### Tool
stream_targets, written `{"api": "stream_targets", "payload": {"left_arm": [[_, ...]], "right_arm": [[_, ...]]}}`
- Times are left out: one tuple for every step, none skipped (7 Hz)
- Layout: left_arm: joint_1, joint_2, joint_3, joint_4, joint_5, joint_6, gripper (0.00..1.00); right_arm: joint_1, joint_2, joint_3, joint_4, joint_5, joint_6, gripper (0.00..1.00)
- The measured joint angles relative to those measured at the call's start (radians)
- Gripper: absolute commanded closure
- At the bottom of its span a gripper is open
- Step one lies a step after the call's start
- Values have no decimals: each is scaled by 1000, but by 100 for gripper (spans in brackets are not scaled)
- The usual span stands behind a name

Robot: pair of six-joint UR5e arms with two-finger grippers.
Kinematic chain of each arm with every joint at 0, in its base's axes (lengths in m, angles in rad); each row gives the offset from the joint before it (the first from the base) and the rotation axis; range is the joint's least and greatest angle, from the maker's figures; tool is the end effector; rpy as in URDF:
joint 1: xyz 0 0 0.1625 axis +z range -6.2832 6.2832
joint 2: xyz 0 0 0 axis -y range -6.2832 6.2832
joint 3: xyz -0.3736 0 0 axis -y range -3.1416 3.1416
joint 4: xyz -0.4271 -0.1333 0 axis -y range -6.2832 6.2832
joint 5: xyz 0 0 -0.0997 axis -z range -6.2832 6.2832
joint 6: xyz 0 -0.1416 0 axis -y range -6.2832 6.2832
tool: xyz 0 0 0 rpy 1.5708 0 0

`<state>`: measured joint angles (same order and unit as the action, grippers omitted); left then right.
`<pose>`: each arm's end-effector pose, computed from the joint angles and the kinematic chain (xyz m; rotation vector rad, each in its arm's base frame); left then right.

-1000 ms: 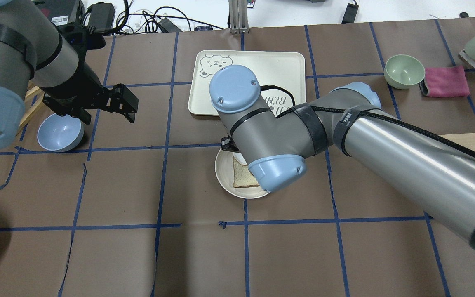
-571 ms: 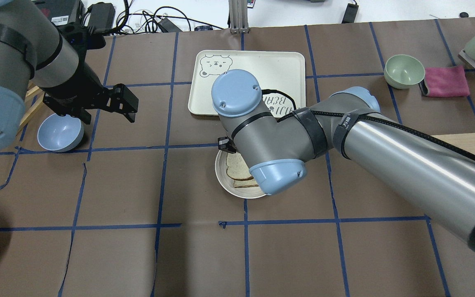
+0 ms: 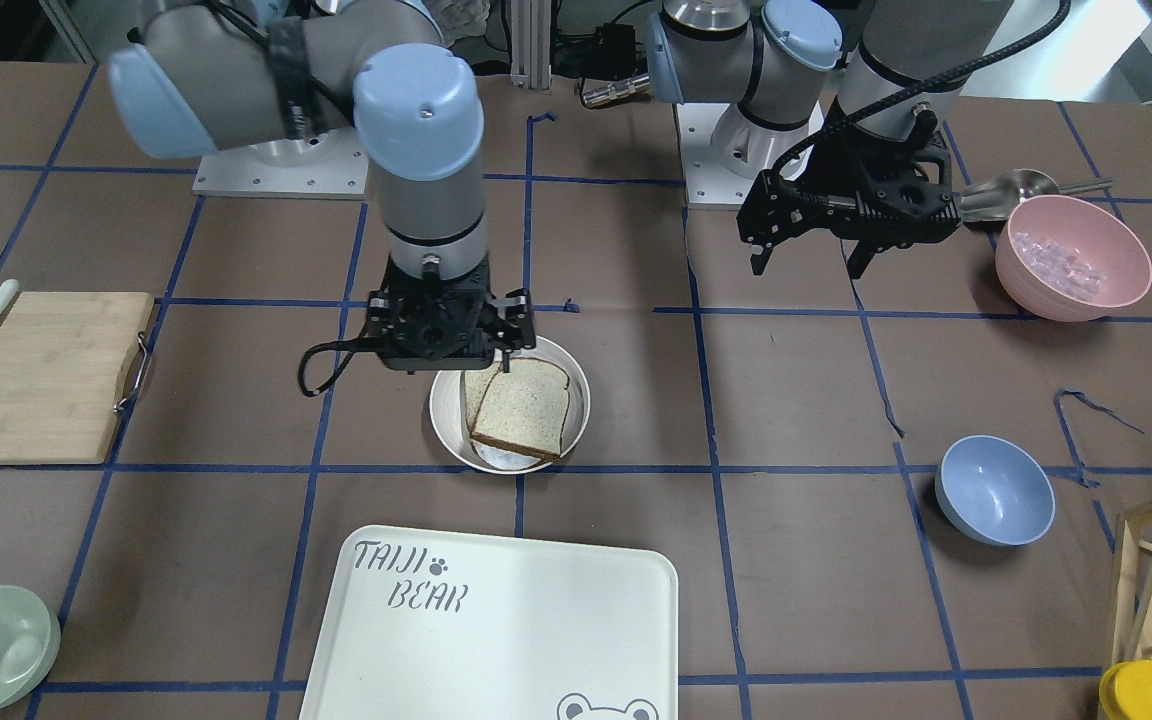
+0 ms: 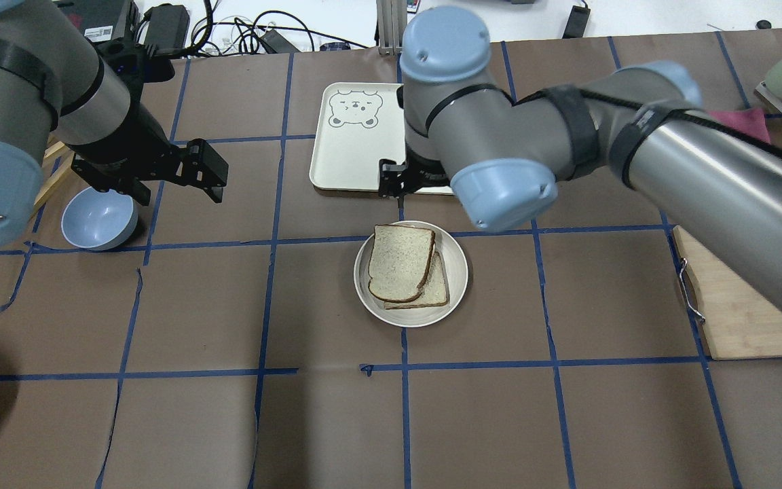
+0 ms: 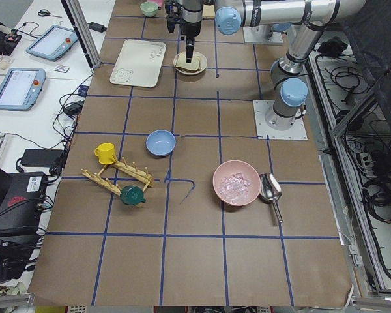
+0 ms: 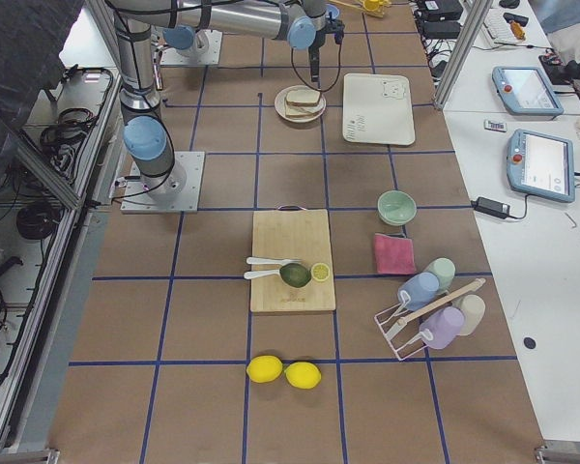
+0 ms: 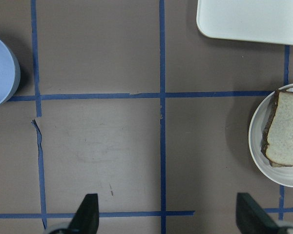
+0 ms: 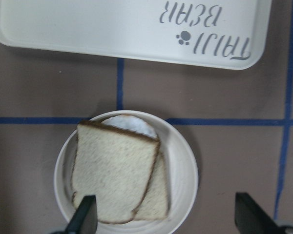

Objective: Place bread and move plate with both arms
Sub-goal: 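Open the right gripper and raise it away from the plate, then reach the left gripper to the rim of the white plate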

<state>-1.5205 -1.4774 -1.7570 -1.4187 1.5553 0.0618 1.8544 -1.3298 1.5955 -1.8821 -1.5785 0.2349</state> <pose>-0.1103 -0.5045 0.3595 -0.0187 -3.1280 0.0940 0.2969 -0.5461 0.2762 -0.0761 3.1356 -0.0722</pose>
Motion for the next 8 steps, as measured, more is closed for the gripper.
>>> {"api": "stream_targets", "payload": {"left_arm": [[3, 1, -2, 1, 0, 4, 0], [4, 6, 1, 2, 0, 5, 0], [4, 8, 5, 4, -3, 6, 0], [4, 0, 2, 1, -4, 6, 0], [6, -16, -4, -7, 0, 4, 0], [8, -32, -12, -12, 16, 4, 0], [10, -48, -30, -8, 40, 4, 0], [8, -69, -52, 25, 34, -1, 0]], "right_arm": [[-85, -7, -81, 116, -5, -142, 0], [-172, -14, -139, 185, -14, -270, 0], [-239, -24, -166, 211, -23, -342, 0], [-282, -39, -175, 220, -25, -369, 0], [-296, -64, -174, 224, -25, -371, 0], [-300, -96, -174, 225, -22, -370, 0], [-295, -124, -174, 231, 1, -367, 0], [-282, -143, -173, 241, 32, -366, 0]]}}
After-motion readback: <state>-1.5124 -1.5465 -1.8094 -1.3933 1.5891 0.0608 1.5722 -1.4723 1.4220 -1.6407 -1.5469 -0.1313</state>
